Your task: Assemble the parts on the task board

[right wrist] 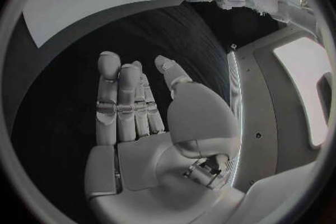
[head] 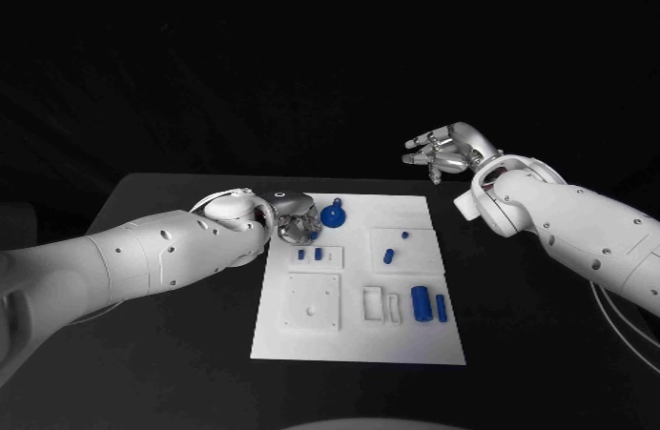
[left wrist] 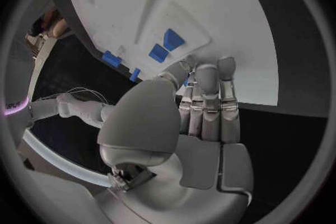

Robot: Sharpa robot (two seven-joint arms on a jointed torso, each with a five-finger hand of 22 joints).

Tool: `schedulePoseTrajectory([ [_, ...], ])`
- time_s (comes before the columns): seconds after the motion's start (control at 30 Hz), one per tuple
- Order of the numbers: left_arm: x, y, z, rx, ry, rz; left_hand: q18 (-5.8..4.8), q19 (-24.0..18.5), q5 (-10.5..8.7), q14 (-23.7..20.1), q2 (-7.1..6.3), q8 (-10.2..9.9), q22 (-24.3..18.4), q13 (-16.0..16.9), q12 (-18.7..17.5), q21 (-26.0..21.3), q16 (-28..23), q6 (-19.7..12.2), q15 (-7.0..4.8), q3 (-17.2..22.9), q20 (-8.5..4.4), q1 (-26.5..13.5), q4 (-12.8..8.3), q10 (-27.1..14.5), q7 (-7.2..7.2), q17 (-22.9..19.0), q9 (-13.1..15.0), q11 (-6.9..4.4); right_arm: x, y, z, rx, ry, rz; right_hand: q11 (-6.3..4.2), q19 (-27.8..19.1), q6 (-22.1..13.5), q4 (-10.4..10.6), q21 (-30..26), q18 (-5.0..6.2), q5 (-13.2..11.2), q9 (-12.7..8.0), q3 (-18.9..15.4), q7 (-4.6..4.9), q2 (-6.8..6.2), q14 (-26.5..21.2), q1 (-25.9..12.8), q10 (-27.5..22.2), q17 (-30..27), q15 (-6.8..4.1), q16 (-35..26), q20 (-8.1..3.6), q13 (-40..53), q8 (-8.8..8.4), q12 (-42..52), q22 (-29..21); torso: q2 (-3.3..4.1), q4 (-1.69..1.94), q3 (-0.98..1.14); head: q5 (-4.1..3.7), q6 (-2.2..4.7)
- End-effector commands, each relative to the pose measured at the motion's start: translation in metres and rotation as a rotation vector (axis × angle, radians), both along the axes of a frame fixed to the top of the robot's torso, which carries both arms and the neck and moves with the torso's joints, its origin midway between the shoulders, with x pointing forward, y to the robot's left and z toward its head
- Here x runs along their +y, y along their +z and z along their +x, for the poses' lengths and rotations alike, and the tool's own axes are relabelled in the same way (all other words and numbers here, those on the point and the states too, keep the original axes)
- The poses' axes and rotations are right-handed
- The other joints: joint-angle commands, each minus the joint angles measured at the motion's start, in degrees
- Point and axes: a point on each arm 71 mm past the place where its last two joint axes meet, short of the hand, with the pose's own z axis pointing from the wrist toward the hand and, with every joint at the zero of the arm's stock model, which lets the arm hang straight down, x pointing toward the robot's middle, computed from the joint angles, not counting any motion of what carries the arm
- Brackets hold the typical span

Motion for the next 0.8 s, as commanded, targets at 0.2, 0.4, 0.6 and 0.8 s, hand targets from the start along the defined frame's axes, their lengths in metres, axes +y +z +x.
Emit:
schedulePoseTrajectory([
  [0.2, 0.009, -0.002, 0.002, -0.014, 0.038, 0.001, 1.50, 0.08, -0.53, -0.71, -2.37, -0.65, 1.00, -0.12, -0.13, -0.57, -0.28, -12.54, 1.08, -0.41, 1.23, 0.47, 0.71, -4.43, -1.13, -0.20, -0.46, 1.29, -0.001, -0.009, -0.005, 0.112, 0.081, -0.103, 0.58, 2.48, 0.81, -1.03, 2.31, 1.45, -1.84, -0.04, 0.15, 0.38, 0.02, 0.89, 0.05, -0.68, -0.93, 0.33, 0.26, 0.80, -0.75, -0.17, -4.63, 0.44, 0.01, -0.06, 0.02, 0.19, 0.22],
  [0.4, 0.018, -0.001, 0.004, -0.022, 0.062, 0.003, 2.05, 0.09, -0.58, -1.25, -2.42, -0.73, 1.04, -0.12, -0.12, -1.76, -0.47, -14.14, 1.60, -3.37, 1.88, 2.50, 1.78, -6.62, -0.99, -0.69, -0.52, 1.96, -0.006, -0.011, -0.012, 0.117, 0.097, -0.148, 0.77, 2.35, 2.14, -3.35, 2.40, 1.69, -2.73, -0.05, 1.78, 0.21, 0.24, 0.66, 0.33, -1.21, -1.33, 0.47, 0.66, 0.99, -0.80, -0.16, -5.32, -0.17, -0.01, -0.07, 0.05, 0.15, 0.40],
  [0.6, 0.035, 0.003, 0.008, -0.027, 0.108, -0.014, 2.18, -0.02, -0.28, -1.48, -1.99, -0.12, 1.21, -0.16, -0.18, -1.90, -0.68, -5.60, 1.51, -2.19, 1.81, 3.32, 1.19, -6.20, 1.01, -0.91, -0.13, 1.87, -0.011, -0.016, -0.023, 0.108, 0.114, -0.256, 0.49, 2.30, 4.27, -5.12, 2.87, 1.68, -4.28, 0.04, 4.38, -0.27, 0.83, 0.56, 1.54, -0.70, -1.47, 0.28, 0.83, 0.90, -0.82, -0.04, -5.34, -0.09, -0.04, -0.17, -0.06, -0.21, 0.66],
  [0.8, 0.052, 0.021, 0.012, -0.064, 0.190, -0.259, 2.12, -0.68, -0.08, -1.66, -1.44, 0.86, 1.46, -0.10, 0.18, -1.06, -1.70, 1.54, 0.59, 3.28, 1.08, 3.35, -0.09, -0.90, 2.13, -1.43, 0.36, 0.57, -0.010, -0.022, -0.036, 0.066, 0.115, -0.420, -0.06, 2.37, 6.90, -5.01, 3.74, 1.15, -7.44, 0.00, 9.05, -0.94, 0.15, 0.66, 2.23, 0.87, -1.61, -0.08, 0.98, 0.54, -0.84, -0.20, -5.53, 0.25, -0.03, -0.09, 0.01, -0.75, 0.97],
])
